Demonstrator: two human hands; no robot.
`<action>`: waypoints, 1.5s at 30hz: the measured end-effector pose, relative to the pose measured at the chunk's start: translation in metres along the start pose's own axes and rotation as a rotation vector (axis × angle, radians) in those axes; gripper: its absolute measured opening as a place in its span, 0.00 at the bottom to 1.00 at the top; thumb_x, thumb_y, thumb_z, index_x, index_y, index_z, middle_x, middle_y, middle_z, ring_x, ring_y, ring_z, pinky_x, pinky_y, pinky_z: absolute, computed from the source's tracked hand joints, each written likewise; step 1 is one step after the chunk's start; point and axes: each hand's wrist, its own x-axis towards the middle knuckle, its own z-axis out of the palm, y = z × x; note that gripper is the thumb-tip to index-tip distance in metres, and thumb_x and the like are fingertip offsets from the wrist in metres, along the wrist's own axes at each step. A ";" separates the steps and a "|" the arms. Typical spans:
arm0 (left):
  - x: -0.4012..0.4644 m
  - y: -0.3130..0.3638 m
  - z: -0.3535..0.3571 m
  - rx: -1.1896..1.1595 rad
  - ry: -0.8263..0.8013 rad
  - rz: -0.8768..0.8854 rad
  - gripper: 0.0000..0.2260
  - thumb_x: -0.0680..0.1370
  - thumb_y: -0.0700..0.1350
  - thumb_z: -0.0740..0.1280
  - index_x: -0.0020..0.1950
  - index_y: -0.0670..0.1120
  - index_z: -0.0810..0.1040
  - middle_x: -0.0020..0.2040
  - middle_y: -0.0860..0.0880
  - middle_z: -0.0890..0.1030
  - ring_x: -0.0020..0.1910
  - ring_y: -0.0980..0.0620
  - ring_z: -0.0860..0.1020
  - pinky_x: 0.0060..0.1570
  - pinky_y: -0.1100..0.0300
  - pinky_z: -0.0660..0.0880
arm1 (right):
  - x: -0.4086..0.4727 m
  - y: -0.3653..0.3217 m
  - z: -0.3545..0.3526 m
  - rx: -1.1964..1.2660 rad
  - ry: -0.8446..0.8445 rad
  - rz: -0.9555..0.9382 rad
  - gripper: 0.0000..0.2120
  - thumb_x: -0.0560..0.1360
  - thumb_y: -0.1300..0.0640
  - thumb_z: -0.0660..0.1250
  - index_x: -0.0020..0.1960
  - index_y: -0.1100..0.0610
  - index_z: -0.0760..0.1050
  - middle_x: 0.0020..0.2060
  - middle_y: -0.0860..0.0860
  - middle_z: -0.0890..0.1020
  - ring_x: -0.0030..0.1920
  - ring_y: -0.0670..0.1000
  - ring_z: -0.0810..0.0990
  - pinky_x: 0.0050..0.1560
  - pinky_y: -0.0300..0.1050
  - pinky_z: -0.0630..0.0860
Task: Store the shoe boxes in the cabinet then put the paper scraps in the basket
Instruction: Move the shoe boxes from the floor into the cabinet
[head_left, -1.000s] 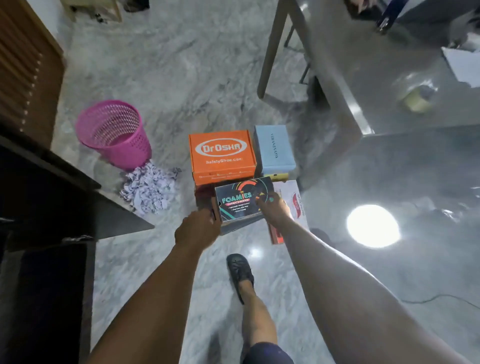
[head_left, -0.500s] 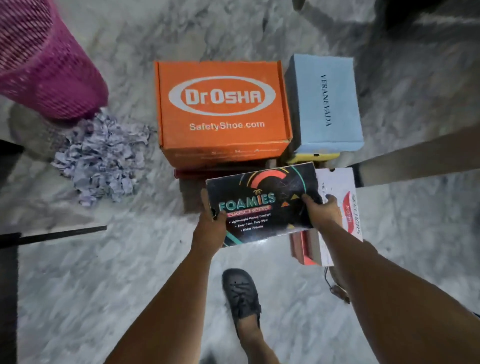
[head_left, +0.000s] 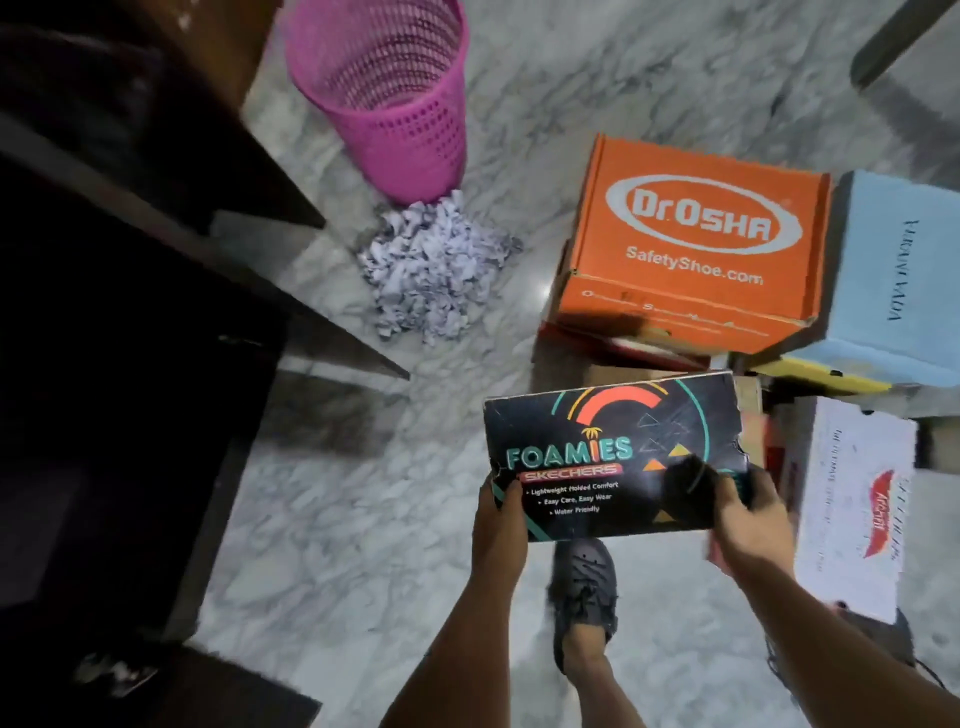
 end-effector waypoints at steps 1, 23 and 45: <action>-0.006 -0.006 -0.029 -0.033 0.043 0.002 0.24 0.68 0.66 0.67 0.62 0.60 0.77 0.57 0.52 0.85 0.58 0.46 0.84 0.59 0.39 0.80 | -0.019 -0.010 0.014 -0.038 -0.044 -0.052 0.25 0.70 0.38 0.59 0.60 0.50 0.75 0.52 0.59 0.83 0.54 0.65 0.81 0.55 0.56 0.77; 0.160 -0.112 -0.514 -0.738 1.230 0.170 0.18 0.81 0.50 0.68 0.62 0.37 0.80 0.59 0.42 0.82 0.58 0.42 0.80 0.54 0.58 0.70 | -0.232 -0.150 0.639 -0.039 -0.844 -0.917 0.23 0.74 0.47 0.74 0.64 0.53 0.68 0.52 0.46 0.83 0.57 0.56 0.82 0.57 0.53 0.77; 0.216 -0.125 -0.575 -1.135 0.914 0.281 0.15 0.81 0.54 0.68 0.63 0.46 0.77 0.57 0.43 0.80 0.57 0.44 0.82 0.53 0.47 0.81 | -0.316 -0.152 0.780 -0.034 -1.029 -1.067 0.32 0.78 0.36 0.66 0.73 0.55 0.66 0.65 0.58 0.80 0.65 0.60 0.78 0.66 0.52 0.74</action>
